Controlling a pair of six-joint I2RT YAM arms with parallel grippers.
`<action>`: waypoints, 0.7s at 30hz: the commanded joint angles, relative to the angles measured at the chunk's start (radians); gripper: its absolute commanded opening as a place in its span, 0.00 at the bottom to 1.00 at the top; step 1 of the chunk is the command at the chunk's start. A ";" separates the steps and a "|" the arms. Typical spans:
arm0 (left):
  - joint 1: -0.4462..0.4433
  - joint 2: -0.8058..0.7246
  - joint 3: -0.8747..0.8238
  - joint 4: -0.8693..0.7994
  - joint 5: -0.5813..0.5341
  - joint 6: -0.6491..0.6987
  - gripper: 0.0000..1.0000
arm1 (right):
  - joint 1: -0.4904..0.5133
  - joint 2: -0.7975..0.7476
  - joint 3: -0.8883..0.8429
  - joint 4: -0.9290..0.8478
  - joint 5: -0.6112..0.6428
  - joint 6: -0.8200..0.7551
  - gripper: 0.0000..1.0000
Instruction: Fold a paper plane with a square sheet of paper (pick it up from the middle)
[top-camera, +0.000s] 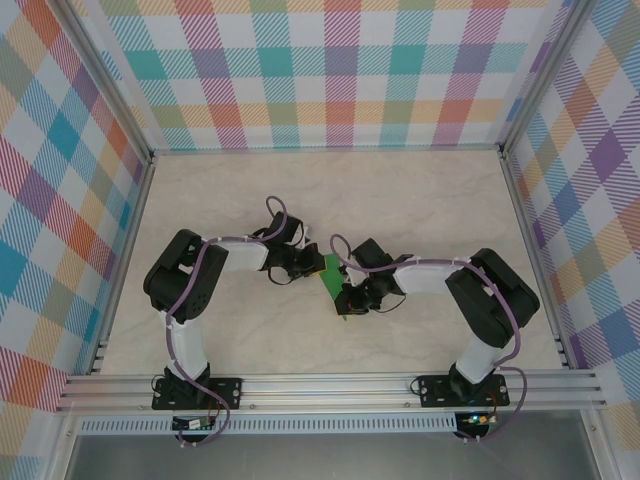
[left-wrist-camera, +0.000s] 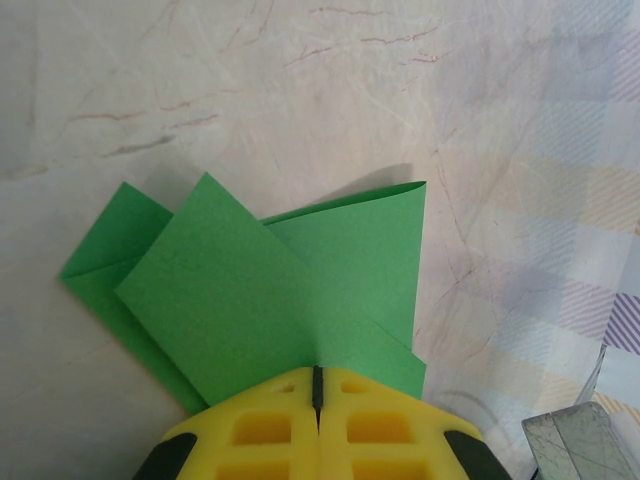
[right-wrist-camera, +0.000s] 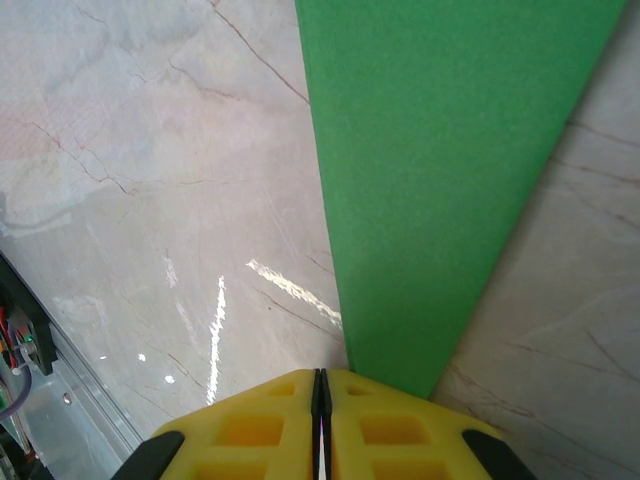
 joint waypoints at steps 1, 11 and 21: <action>0.001 0.037 -0.033 -0.122 -0.172 -0.002 0.02 | 0.017 -0.007 -0.036 -0.076 -0.040 0.001 0.12; 0.001 0.037 -0.032 -0.129 -0.184 -0.007 0.01 | 0.027 -0.054 -0.116 -0.083 -0.047 0.013 0.12; 0.001 0.030 -0.027 -0.118 -0.161 -0.007 0.02 | 0.028 -0.110 -0.136 -0.109 -0.005 0.027 0.12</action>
